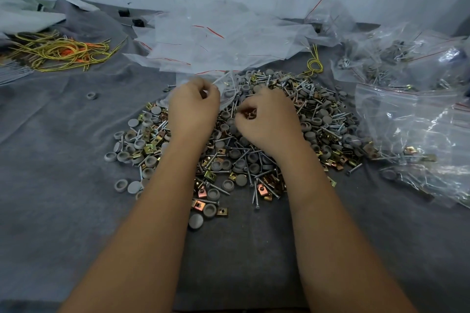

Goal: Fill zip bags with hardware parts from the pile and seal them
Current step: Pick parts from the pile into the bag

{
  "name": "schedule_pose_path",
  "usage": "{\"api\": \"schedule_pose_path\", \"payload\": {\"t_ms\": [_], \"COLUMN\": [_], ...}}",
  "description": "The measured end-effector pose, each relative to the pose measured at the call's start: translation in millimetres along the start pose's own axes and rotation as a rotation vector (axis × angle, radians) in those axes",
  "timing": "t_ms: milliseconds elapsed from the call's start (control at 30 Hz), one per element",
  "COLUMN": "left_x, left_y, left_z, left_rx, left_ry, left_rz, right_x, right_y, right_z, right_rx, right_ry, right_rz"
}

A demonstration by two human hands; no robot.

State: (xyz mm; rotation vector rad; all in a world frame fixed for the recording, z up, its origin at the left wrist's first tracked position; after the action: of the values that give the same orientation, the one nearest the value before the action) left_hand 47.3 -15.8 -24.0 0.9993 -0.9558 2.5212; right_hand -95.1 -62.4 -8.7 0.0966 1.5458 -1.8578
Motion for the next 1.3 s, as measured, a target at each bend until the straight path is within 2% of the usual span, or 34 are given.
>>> {"api": "schedule_pose_path", "payload": {"t_ms": [100,367,567,867,1000,1300], "left_x": [-1,1,3,6,10,21], "left_y": [5,7,6,4,4,3], "left_z": [-5,-8,-10,-11,-12,-14], "left_rx": [-0.025,-0.059,-0.068,-0.073,-0.085,-0.096], "left_ry": [0.012,0.059,0.068,0.063,0.087,0.171], "left_rz": [0.008,0.024,0.037,0.051,0.084,0.04], "right_x": [-4,-9,0,14,16,11], "right_y": [8,13,10,-4,-15,-13], "right_z": [-2,-5,-3,4,4,4], "right_rx": [-0.062,-0.15,-0.161,-0.044,0.016,0.06], "right_ry": [-0.065,-0.099,-0.012,0.09,0.072,0.011], "right_rz": [-0.164,-0.132,0.137,0.489,0.667,0.681]}}
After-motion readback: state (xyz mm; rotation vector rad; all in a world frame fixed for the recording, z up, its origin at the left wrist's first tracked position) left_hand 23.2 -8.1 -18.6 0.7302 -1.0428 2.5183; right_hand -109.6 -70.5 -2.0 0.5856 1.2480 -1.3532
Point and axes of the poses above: each hand's wrist, its own z-axis towards the middle knuckle, its own y-axis out of the palm, x = y × z, the point moved 6 cm from there along z, towards the middle knuckle, and after that the axes turned 14 degrees about y, right-handed, at the moved point
